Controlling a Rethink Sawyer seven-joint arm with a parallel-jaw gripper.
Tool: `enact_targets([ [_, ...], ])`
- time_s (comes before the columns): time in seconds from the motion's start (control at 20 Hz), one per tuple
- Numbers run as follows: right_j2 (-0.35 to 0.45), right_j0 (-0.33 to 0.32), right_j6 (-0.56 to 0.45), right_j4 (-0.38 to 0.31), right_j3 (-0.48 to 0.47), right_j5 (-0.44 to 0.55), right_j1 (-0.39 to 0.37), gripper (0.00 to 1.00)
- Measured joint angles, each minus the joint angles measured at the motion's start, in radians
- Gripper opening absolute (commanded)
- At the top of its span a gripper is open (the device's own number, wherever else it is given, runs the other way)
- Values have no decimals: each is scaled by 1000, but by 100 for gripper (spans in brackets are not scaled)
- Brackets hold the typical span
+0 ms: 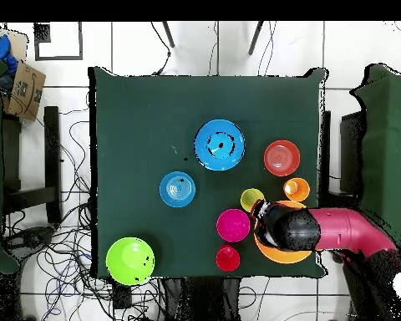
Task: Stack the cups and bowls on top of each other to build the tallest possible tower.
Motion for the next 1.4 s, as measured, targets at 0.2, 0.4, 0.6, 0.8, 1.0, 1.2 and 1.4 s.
enact_targets([
  [0.2, 0, 9, 0, -29, -1, 0, 35, 100],
  [0.4, 0, 23, 0, -61, -1, 0, 71, 100],
  [0.6, 0, 36, 0, -70, -1, 0, 101, 100],
  [0.8, -2, 51, 0, -70, -1, -3, 127, 100],
  [1.0, -8, 74, 0, -75, -2, -29, 161, 100],
  [1.2, -16, 98, 0, -91, -2, -71, 196, 100],
  [1.4, -23, 114, 0, -105, -2, -107, 224, 100],
])
